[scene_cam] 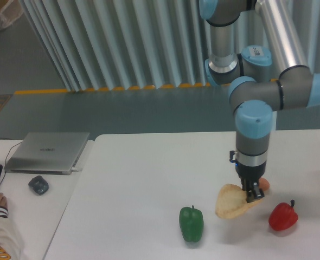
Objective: Place the triangular bread on the table
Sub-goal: 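Lower the bread onto the table beside the egg and release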
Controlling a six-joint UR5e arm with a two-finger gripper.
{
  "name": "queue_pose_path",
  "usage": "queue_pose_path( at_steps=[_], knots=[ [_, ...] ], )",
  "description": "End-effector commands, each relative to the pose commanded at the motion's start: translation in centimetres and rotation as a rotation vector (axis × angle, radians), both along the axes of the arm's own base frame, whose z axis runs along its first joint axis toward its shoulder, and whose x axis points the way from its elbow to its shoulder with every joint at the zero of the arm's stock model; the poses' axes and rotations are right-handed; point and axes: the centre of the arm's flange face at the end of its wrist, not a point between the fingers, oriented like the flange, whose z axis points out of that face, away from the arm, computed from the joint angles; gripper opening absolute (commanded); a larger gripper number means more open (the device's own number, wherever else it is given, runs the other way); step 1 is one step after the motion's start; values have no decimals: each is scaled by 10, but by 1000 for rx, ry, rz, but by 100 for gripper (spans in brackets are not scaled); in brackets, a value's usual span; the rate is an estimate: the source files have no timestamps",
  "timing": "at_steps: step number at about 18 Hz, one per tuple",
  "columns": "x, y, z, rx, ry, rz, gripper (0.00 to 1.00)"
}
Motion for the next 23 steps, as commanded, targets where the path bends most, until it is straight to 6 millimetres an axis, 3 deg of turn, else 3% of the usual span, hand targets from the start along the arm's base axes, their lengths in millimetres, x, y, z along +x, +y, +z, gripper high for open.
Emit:
queue_pose_path(
  at_steps=[7,8,9,17,20,23],
  knots=[
    [12,-7,-24,-55,-10,-16,38],
    [12,-7,-22,-52,-7,-16,61],
    [12,-7,-21,-49,-5,-16,100],
    [-5,2,9,52,82,-7,100],
    [-20,3,11,37,134,3,100],
    [-49,-7,33,64,164,-9,100]
  ],
)
